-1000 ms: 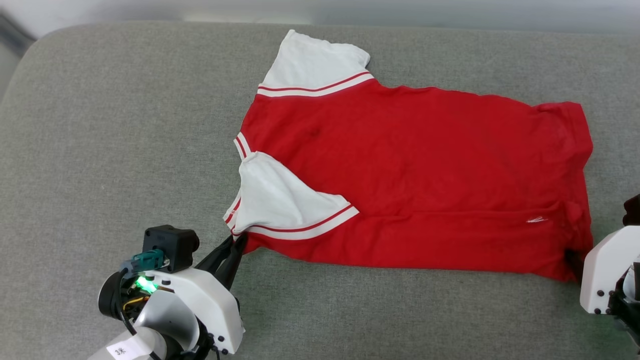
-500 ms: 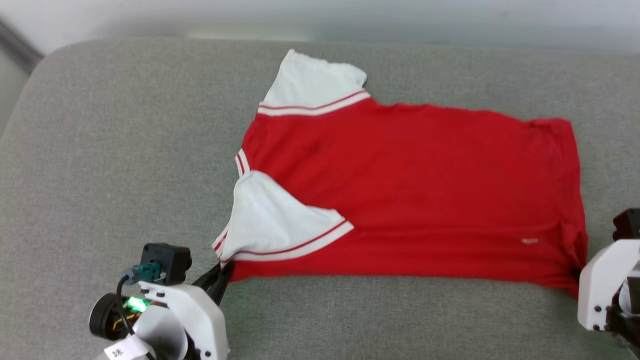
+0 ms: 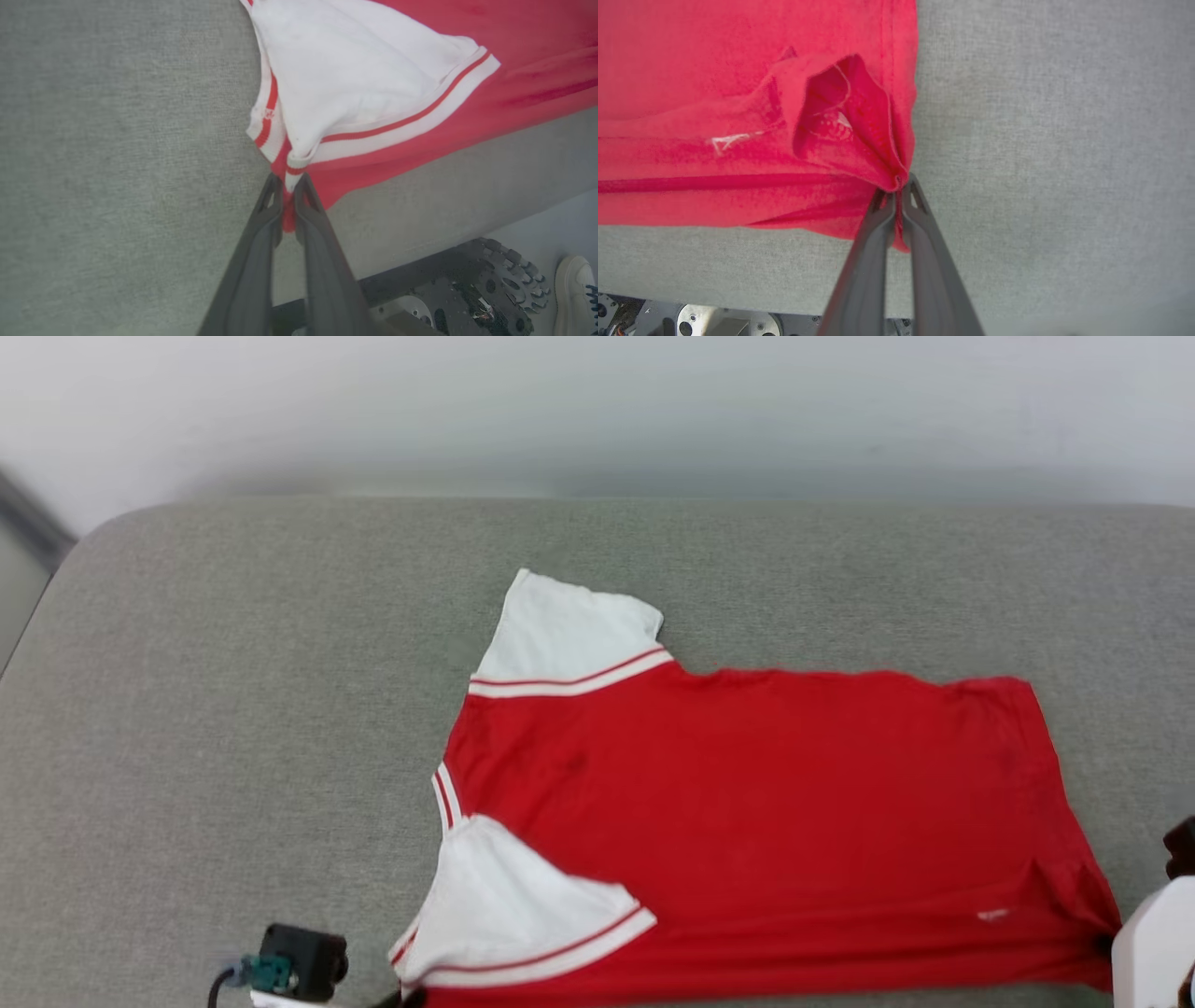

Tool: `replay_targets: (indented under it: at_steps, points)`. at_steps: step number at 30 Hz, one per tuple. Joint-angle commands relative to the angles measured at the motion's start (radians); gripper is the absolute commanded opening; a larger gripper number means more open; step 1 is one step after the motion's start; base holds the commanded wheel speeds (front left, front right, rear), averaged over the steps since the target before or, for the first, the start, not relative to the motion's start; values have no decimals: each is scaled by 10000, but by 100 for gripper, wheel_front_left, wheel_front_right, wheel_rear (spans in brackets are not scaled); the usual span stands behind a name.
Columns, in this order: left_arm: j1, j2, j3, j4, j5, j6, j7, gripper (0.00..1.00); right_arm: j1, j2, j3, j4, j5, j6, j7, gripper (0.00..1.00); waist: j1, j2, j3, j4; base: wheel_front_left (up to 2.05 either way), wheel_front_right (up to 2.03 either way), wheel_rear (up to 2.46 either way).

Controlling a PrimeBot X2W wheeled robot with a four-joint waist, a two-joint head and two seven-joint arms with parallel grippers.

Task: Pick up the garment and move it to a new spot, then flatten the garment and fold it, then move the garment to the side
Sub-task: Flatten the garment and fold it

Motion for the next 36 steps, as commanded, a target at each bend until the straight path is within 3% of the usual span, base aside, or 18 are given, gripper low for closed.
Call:
replay_targets:
  at_steps: [1, 8, 17, 18, 19, 20, 21, 28, 36]
  points:
    - [221, 145, -46, -5, -35, 87, 50, 0, 274, -113, -100, -123, 39, -14, 104, 0, 1, 0, -40, -83, 0, 0, 0]
    - [536, -9, -310, 341, -145, -69, 120, 0, 977, -45, -346, -200, -98, -16, 305, 0, 1, 0, -52, -137, 0, 0, 0]
    - [524, -650, -572, 1299, -416, -789, -44, 0, 1092, 253, -243, 516, -118, -14, 52, 0, 1, 0, -29, -170, 0, 0, 0]
    - [503, -691, -583, 1385, -423, -802, -63, 55, 1064, 242, -228, 605, -124, -14, 13, 0, 1, 0, -28, -169, 0, 0, 0]
    - [485, -725, -583, 1481, -438, -839, -87, 100, 997, 243, -219, 648, -123, -14, -82, 14, 1, 0, -28, -166, 0, 0, 0]
    - [459, -756, -556, 1557, -440, -848, -151, 100, 907, 273, -246, 681, -121, -14, -210, 90, 1, 0, -35, -162, 0, 0, 0]
    - [425, -783, -535, 1614, -434, -865, -182, 100, 853, 330, -264, 738, -87, -14, -295, 100, 1, 0, -48, -161, 0, 0, 0]
    - [134, -959, -106, 1770, -300, -1100, -1099, 100, 567, 216, -260, 681, -24, -9, -816, 100, 1, 0, -247, -153, 0, 0, 0]
    - [-548, -1192, 807, 1738, 770, -1413, -3809, 100, -8, 229, -229, -76, 294, -9, -2656, 100, 1, 0, -542, -203, 0, 0, 0]
